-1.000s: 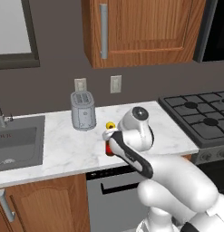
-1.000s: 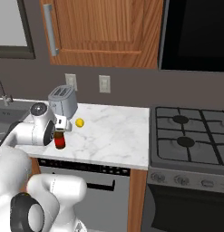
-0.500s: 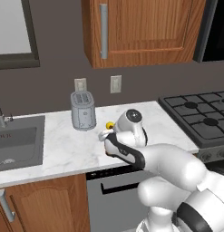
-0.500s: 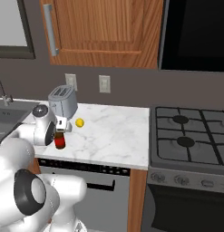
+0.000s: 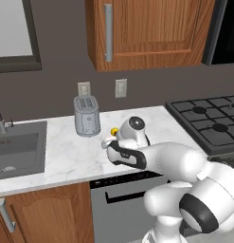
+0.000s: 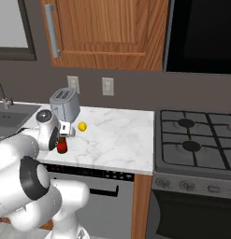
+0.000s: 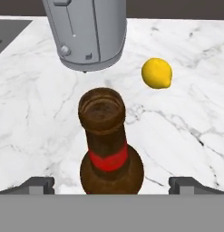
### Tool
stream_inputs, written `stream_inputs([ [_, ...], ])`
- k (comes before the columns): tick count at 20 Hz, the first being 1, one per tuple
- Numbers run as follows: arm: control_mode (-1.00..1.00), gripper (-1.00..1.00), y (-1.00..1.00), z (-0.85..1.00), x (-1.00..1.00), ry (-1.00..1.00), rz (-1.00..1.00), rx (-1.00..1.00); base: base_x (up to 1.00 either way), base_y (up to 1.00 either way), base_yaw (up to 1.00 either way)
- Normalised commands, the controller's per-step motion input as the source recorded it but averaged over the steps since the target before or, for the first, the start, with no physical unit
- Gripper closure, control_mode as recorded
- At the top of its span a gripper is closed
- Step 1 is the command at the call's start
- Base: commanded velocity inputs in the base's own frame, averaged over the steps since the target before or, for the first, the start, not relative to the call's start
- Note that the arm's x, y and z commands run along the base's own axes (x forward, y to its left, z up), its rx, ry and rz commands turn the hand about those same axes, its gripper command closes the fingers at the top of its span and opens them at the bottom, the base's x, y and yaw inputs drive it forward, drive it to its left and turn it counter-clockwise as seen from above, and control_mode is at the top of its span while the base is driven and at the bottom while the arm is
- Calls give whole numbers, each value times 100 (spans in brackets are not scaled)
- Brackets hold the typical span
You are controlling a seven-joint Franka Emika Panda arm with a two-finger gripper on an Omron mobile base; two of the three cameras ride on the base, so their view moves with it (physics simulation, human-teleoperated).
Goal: Place the beer on the top shelf of the fridge to keep it out of children's reach, and place the broccoli and lemon on lower shelves for easy access.
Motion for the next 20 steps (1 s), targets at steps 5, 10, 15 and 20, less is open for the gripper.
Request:
stream_inputs([
  [5,-100,-100,0,-14,15,0,0,0,0,0,0],
  [10,-100,-100,0,-13,17,0,0,0,0,0,0],
  [15,-100,-100,0,-10,19,0,0,0,0,0,0],
  [20,-100,-100,0,-9,19,0,0,0,0,0,0],
])
